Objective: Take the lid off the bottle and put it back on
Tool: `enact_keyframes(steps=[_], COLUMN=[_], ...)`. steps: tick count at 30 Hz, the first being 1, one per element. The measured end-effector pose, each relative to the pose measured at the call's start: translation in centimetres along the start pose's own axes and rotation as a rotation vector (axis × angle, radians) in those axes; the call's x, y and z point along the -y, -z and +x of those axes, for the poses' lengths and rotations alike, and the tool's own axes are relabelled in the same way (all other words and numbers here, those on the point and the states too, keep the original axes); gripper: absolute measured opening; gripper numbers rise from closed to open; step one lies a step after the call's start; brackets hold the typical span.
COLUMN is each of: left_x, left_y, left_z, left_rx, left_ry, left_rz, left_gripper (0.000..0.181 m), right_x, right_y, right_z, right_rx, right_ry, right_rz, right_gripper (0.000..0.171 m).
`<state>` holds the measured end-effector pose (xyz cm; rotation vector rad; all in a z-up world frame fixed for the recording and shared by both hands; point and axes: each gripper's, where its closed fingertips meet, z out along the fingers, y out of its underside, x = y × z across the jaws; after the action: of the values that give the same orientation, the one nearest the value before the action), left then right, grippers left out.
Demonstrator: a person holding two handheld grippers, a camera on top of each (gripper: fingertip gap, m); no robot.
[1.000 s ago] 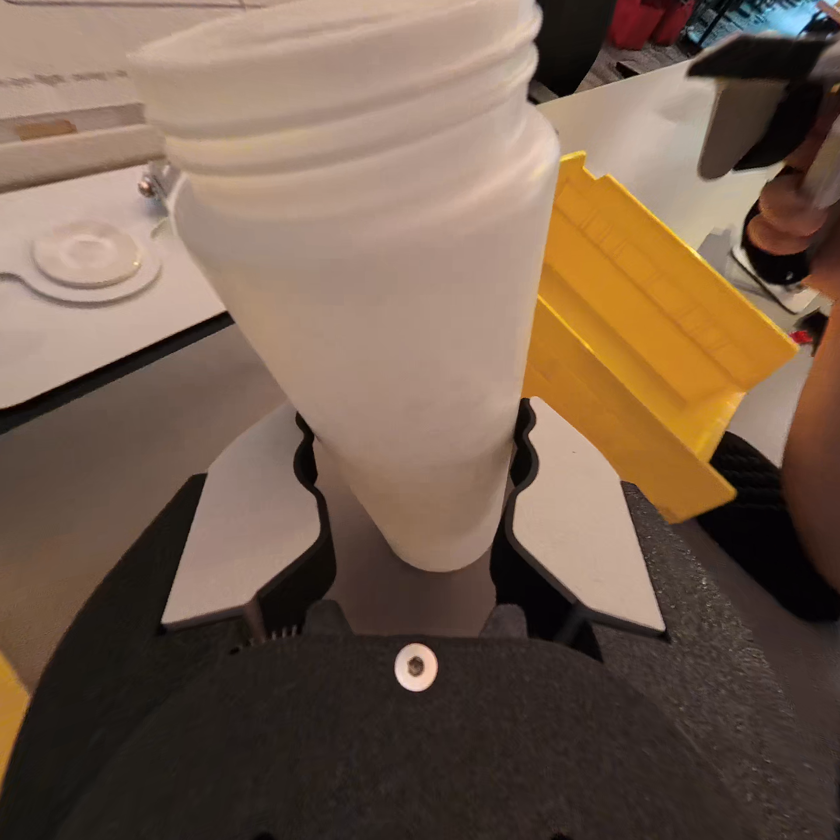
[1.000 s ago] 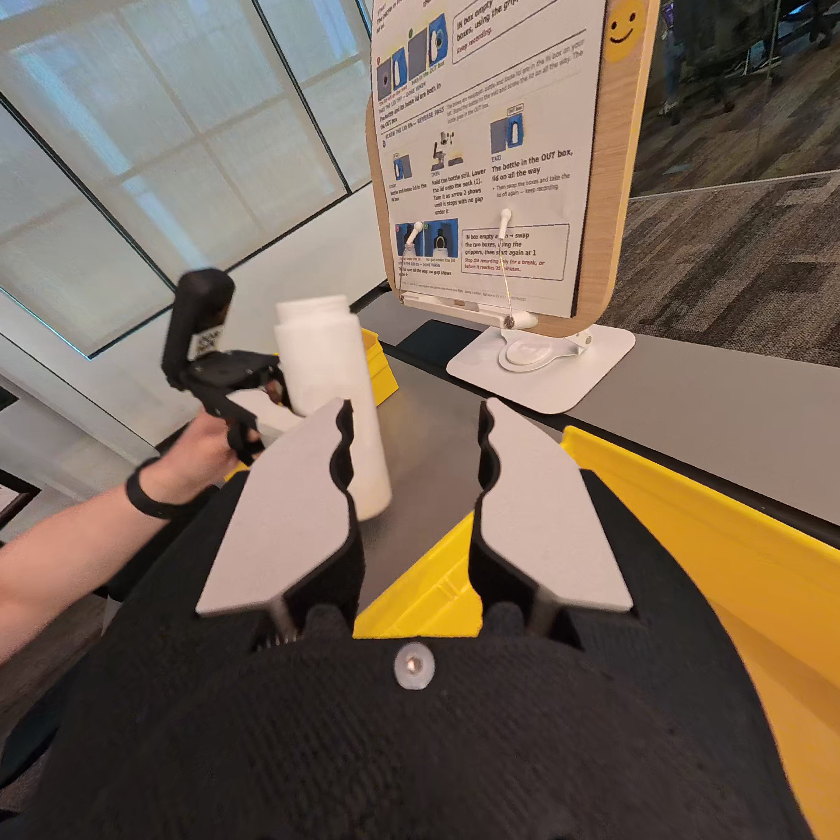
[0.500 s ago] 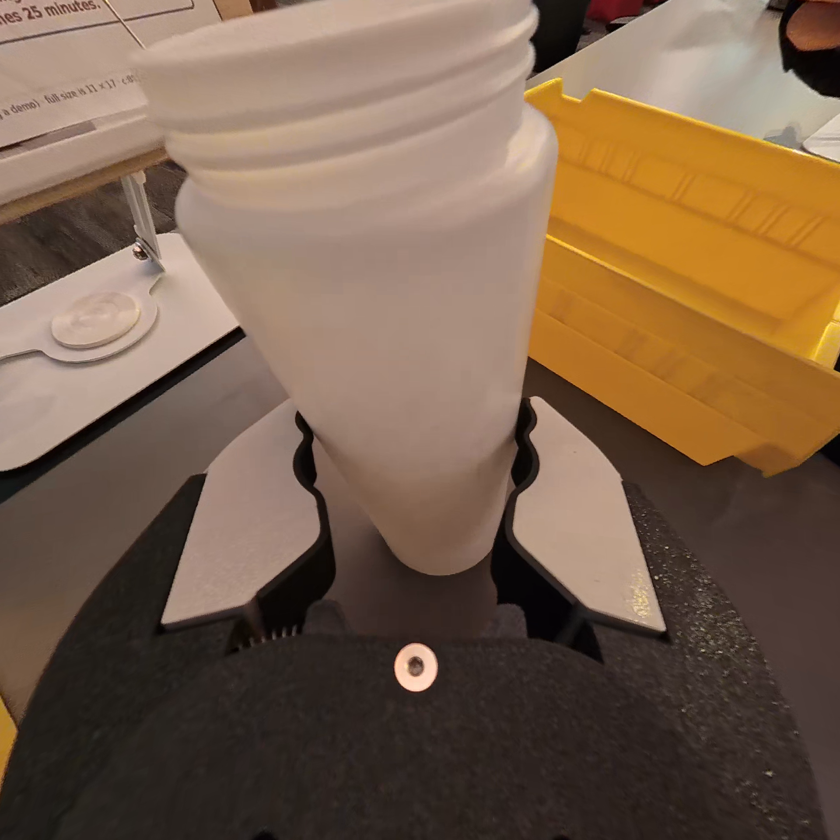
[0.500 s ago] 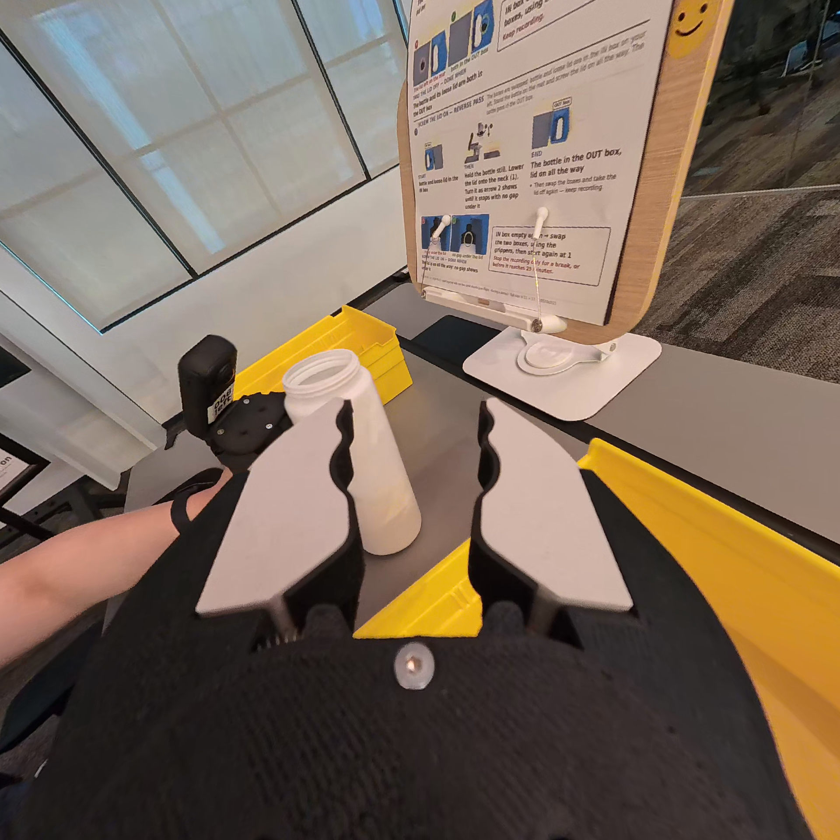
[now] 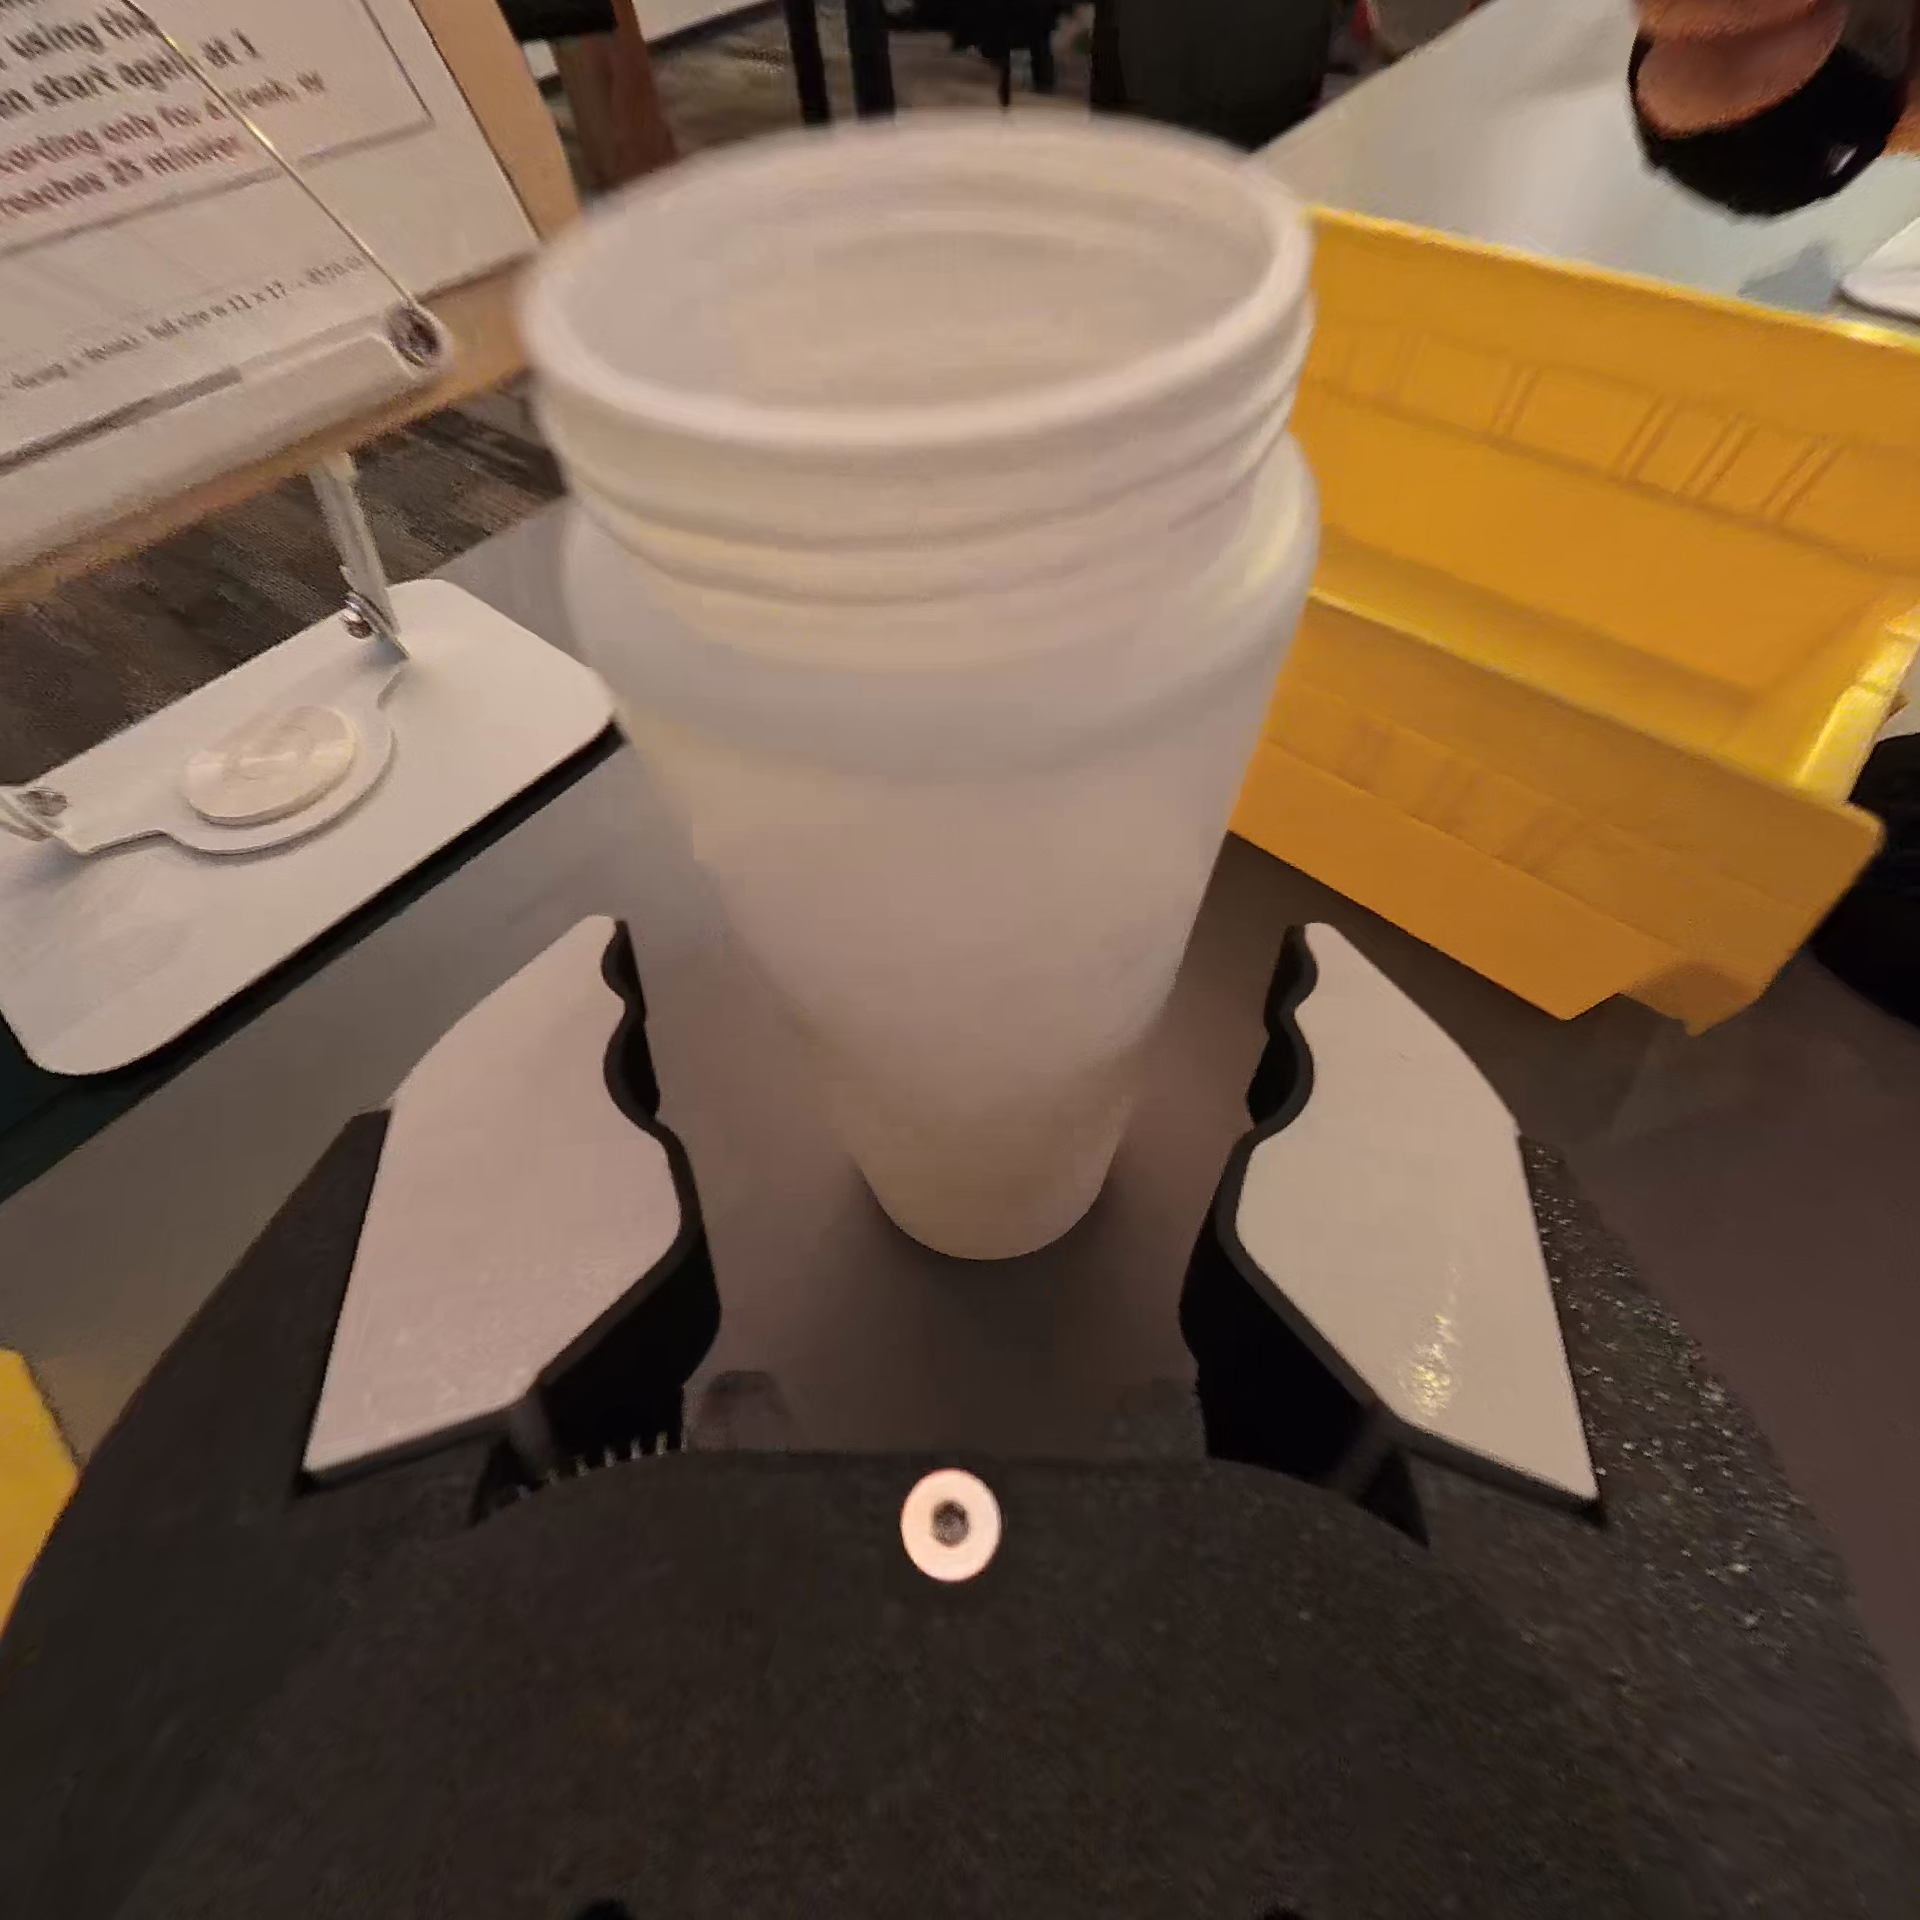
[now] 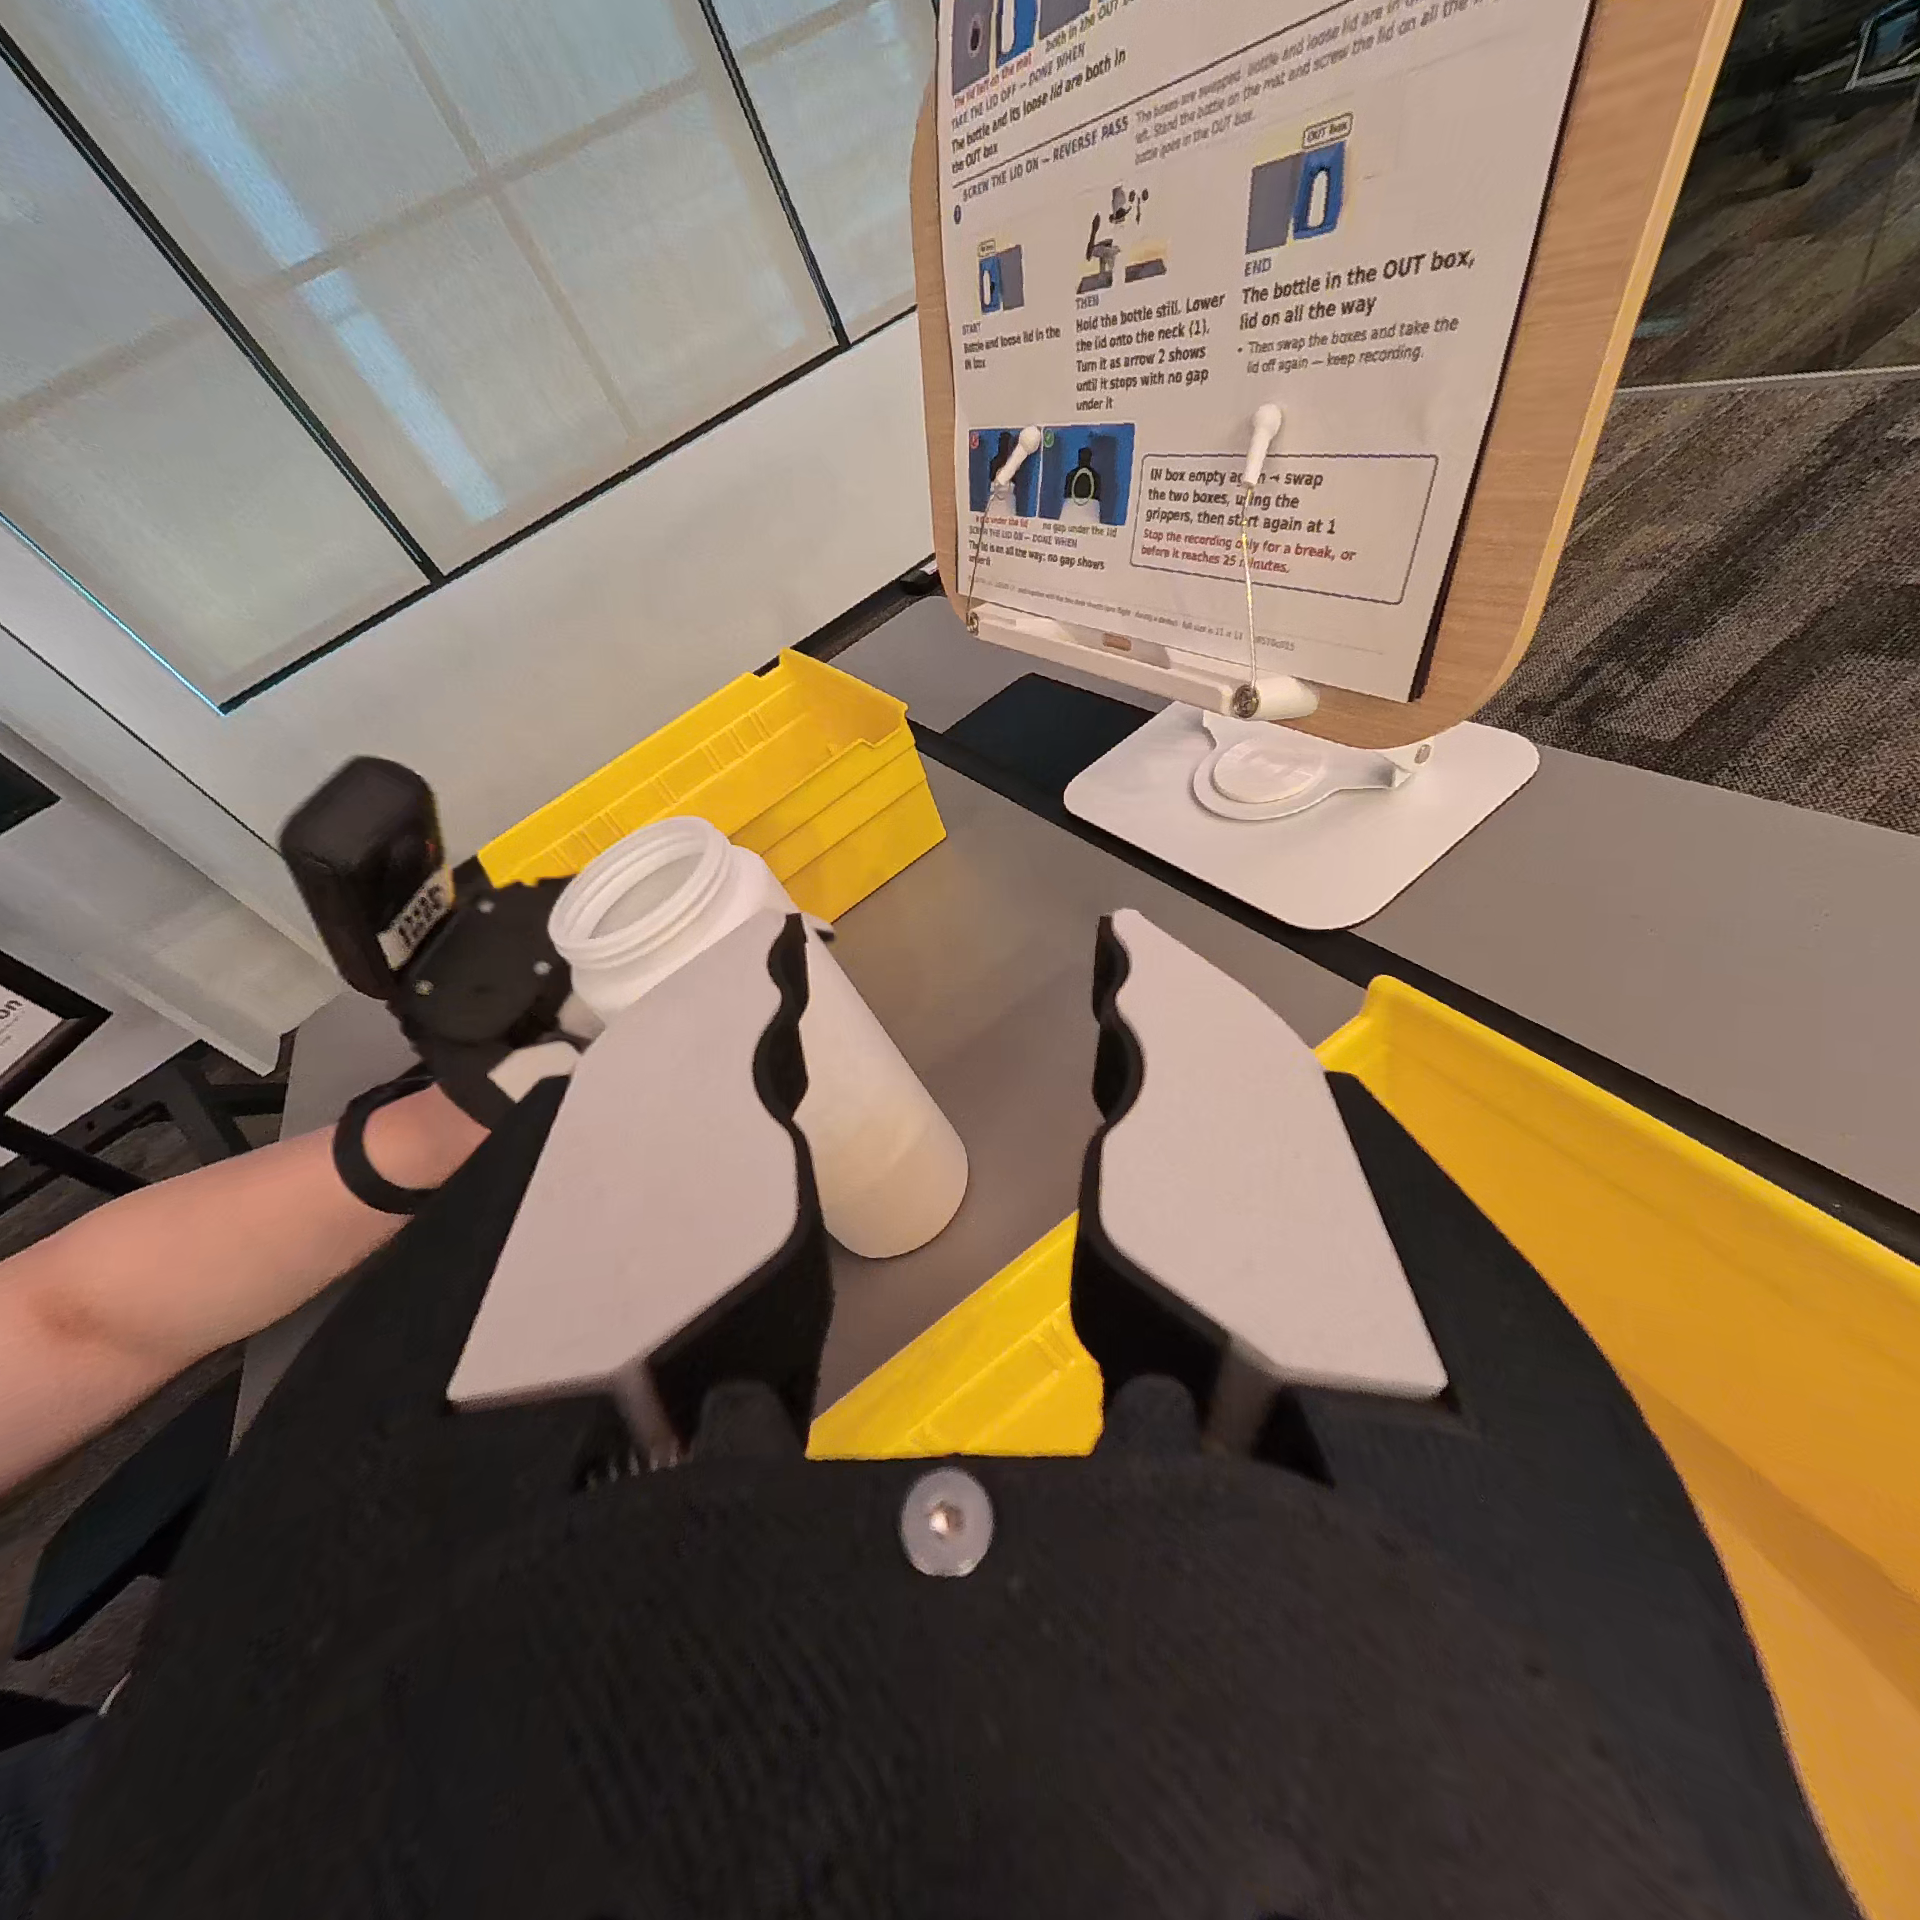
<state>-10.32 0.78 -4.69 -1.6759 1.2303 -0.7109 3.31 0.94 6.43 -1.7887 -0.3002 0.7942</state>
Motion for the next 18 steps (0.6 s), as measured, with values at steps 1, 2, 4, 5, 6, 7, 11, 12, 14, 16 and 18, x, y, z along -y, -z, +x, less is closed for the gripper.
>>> enact_keyframes(steps=[1, 2, 4, 5, 6, 7, 11, 12, 14, 16, 18], left_x=[0.7, 1.7, 4.3, 5.7, 6.8, 7.7, 5.3, 4.3, 1.9, -0.9, -3.8], left_y=[1.2, 2.9, 7.3, 9.9, 12.6, 15.1, 18.6, 18.5, 17.7, 15.8, 13.5], left_z=[-0.1, -0.3, -1.1, -2.1, -3.6, -5.4, -12.0, -13.3, -16.4, -18.8, -20.6], left_rx=[0.01, 0.021, 0.072, 0.12, 0.196, 0.279, 0.408, 0.393, 0.403, 0.384, 0.357], left_ry=[0.009, 0.026, 0.07, 0.097, 0.13, 0.158, 0.175, 0.176, 0.216, 0.256, 0.246], left_rz=[0.019, 0.049, 0.159, 0.23, 0.31, 0.376, 0.145, 0.09, 0.021, -0.056, -0.134], left_gripper=[0.116, 0.118, 0.117, 0.113, 0.103, 0.094, 0.091, 0.076, 0.067, 0.065, 0.067], right_x=[0.1, 0.1, 0.3, 0.5, 0.6, 0.8, 0.5, 0.3, -0.3, -0.6, -0.8], right_y=[0.1, 0.2, 0.5, 0.6, 0.7, 0.8, 0.3, 0.1, -0.2, -0.3, -0.3], right_z=[0.0, -0.1, -0.1, -0.1, -0.2, -0.2, -0.7, -0.8, -0.8, -0.6, -0.2], right_rx=[0.0, 0.0, -0.002, -0.003, -0.004, -0.002, 0.013, 0.009, -0.009, -0.038, -0.057], right_ry=[0.002, 0.004, 0.009, 0.01, 0.009, 0.008, 0.006, 0.015, 0.042, 0.072, 0.083], right_rz=[0.001, 0.003, 0.009, 0.015, 0.023, 0.031, 0.019, 0.002, -0.038, -0.061, -0.076], right_gripper=[0.054, 0.054, 0.054, 0.054, 0.054, 0.053, 0.053, 0.054, 0.054, 0.054, 0.054])
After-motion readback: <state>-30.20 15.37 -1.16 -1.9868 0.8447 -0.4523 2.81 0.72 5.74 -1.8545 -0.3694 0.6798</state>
